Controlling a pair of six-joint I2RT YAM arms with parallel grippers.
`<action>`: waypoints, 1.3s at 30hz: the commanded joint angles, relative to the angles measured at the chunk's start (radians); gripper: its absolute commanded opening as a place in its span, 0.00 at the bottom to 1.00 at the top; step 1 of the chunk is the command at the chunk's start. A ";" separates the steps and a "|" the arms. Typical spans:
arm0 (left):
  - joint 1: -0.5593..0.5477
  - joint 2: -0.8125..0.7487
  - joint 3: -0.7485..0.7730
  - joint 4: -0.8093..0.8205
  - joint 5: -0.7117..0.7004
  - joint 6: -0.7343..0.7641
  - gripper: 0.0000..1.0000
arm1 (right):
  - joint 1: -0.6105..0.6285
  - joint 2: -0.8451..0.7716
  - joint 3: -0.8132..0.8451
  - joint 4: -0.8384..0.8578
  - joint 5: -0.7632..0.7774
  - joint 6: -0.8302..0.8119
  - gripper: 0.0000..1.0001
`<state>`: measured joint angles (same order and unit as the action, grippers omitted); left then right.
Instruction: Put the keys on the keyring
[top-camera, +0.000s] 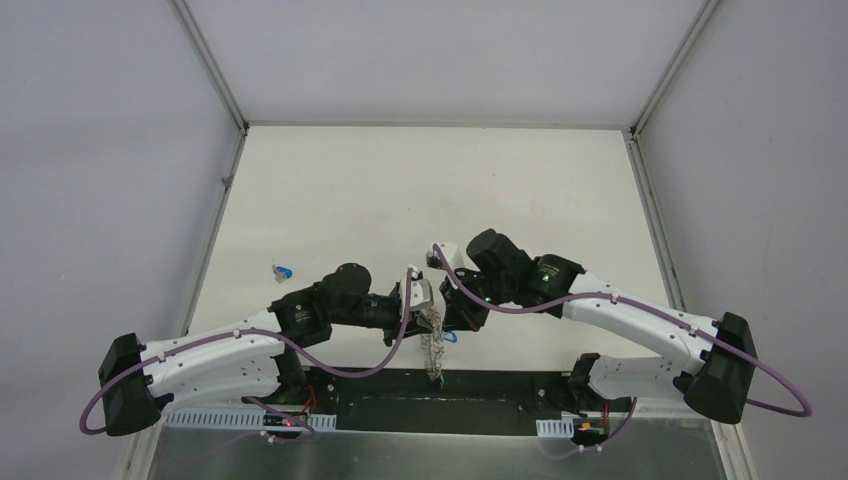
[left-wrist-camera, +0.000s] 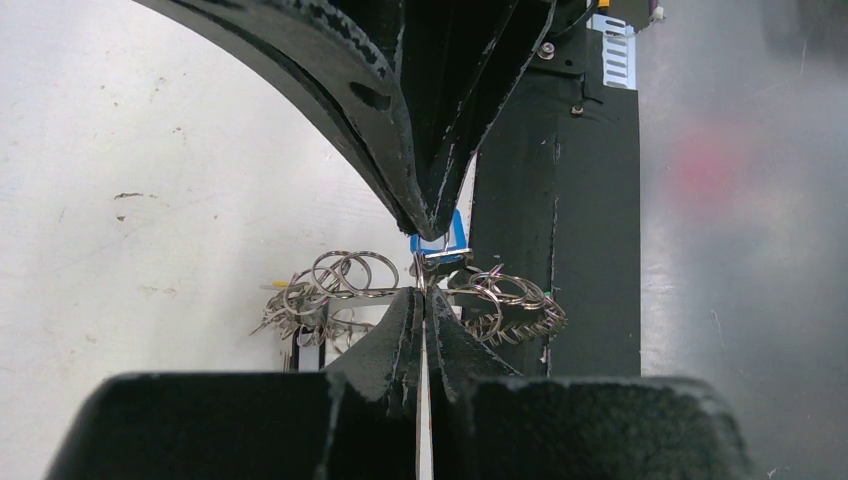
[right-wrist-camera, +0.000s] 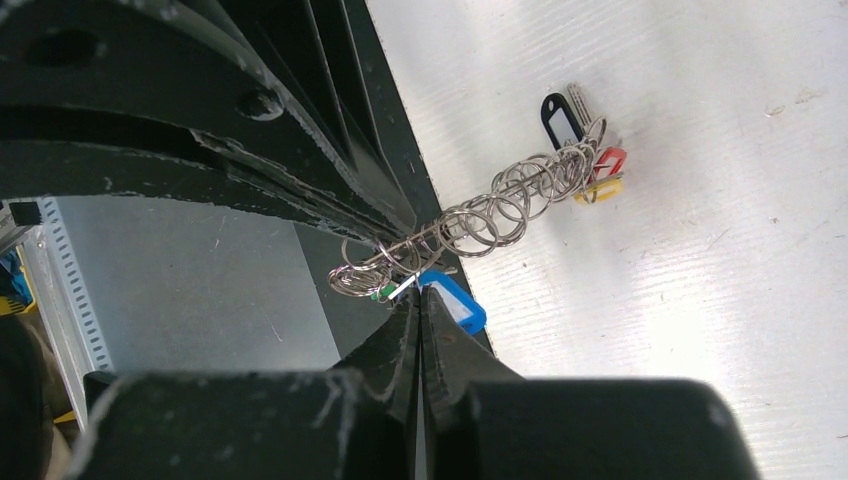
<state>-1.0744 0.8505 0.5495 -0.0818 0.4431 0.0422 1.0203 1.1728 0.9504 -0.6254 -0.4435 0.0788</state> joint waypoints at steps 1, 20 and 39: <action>-0.013 -0.029 0.034 0.092 0.005 0.005 0.00 | 0.003 -0.022 -0.009 0.063 0.038 0.008 0.00; -0.015 -0.106 -0.008 0.123 -0.025 0.010 0.00 | 0.002 -0.360 -0.057 0.194 0.318 -0.037 1.00; -0.015 -0.110 -0.060 0.398 -0.024 -0.019 0.00 | 0.002 -0.527 -0.352 0.654 0.060 -0.125 1.00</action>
<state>-1.0748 0.7460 0.4904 0.1234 0.4133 0.0357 1.0203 0.6823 0.6525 -0.1818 -0.2947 -0.0021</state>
